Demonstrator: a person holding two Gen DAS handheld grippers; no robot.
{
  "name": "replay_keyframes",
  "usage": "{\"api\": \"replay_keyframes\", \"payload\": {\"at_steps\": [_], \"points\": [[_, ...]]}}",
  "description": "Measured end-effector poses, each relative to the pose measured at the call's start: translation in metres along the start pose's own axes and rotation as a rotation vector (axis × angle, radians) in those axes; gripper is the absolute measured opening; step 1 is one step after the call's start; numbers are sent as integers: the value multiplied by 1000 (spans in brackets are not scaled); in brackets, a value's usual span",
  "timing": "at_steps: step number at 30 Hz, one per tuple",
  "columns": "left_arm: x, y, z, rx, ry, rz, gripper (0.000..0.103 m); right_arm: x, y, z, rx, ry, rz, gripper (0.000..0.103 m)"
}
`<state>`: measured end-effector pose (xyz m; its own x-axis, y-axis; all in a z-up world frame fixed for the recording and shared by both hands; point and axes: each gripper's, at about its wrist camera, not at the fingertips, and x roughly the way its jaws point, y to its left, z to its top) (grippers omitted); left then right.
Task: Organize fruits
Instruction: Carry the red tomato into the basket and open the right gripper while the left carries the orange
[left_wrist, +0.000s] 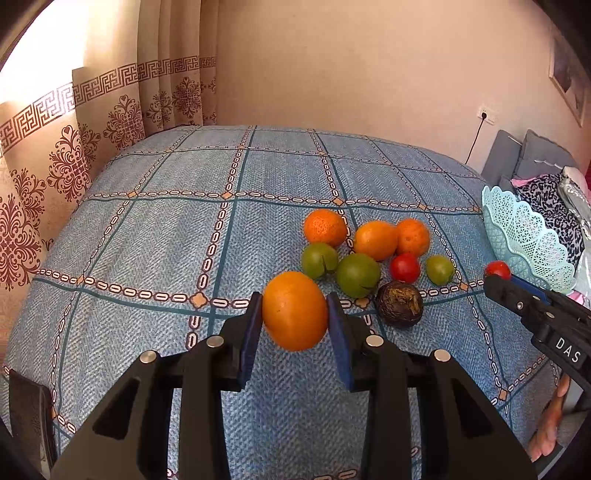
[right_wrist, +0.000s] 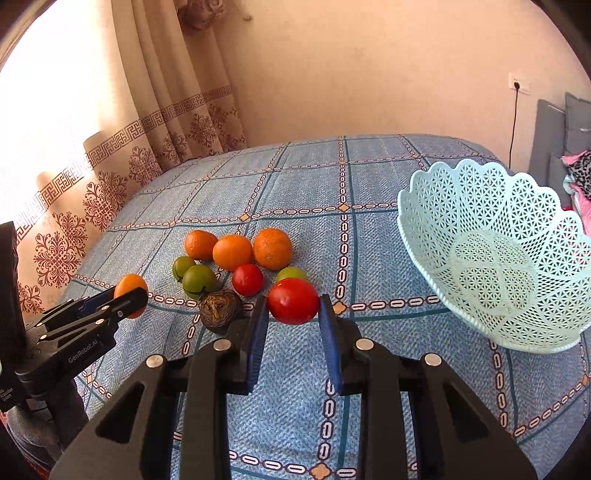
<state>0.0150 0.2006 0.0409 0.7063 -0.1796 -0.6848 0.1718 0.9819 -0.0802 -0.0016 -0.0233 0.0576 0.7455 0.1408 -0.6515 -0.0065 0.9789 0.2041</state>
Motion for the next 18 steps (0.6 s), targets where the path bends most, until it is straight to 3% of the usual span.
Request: {"api": "replay_keyframes", "payload": {"at_steps": [9,18], "points": [[-37,-27,14,37,-58,-40,36,-38,-28,6,52,-92,-12,28],[-52,-74,28,97,-86,-97,36,-63,-74,7,129,-155,-88,28]]}}
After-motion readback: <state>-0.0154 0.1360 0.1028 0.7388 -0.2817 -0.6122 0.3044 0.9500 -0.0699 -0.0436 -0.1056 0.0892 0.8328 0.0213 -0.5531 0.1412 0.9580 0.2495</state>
